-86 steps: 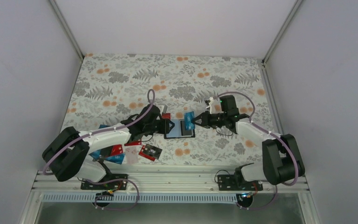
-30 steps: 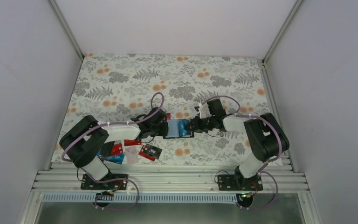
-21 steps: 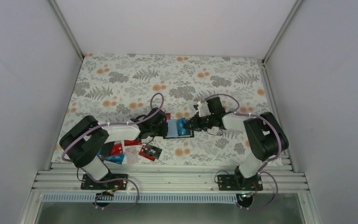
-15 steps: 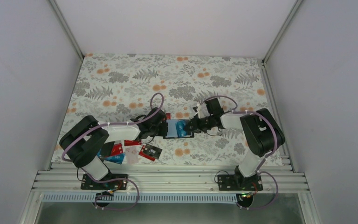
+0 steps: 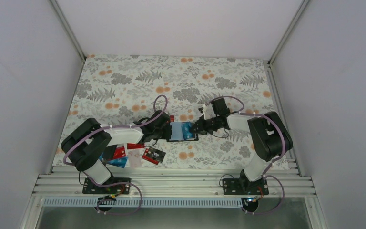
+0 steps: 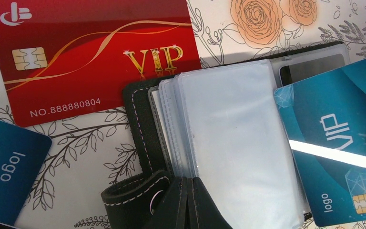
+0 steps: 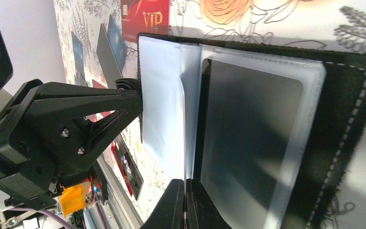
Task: Put the credit cards into the card holder
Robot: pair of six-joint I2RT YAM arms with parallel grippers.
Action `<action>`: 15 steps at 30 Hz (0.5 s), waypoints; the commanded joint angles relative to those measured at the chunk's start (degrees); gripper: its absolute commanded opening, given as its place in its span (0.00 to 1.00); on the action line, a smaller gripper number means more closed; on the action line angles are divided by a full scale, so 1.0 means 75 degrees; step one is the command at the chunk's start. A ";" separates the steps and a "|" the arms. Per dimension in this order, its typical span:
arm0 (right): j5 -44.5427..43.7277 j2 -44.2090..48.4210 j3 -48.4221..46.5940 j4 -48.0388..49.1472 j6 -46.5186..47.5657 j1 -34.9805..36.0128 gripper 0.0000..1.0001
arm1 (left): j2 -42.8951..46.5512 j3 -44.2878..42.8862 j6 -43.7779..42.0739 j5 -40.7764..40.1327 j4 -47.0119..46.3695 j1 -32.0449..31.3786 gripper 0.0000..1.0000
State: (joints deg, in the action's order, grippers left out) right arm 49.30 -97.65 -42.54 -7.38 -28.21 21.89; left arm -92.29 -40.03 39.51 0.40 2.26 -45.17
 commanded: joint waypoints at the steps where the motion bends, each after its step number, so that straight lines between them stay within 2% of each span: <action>1: 0.0008 0.0047 -0.0152 -0.0303 0.0198 -0.0171 0.04 | -0.0270 0.0181 -0.0041 -0.0188 0.0242 -0.0042 0.02; 15: 0.0604 -0.0259 -0.0183 -0.0035 0.0198 -0.0173 0.04 | -0.0292 0.0158 -0.0041 -0.0170 0.0260 -0.0035 0.03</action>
State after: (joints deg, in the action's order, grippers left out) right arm 51.59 -98.26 -42.57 -8.40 -27.75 20.91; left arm -92.38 -40.05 39.51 0.40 2.20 -45.17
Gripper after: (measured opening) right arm 0.046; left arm 0.029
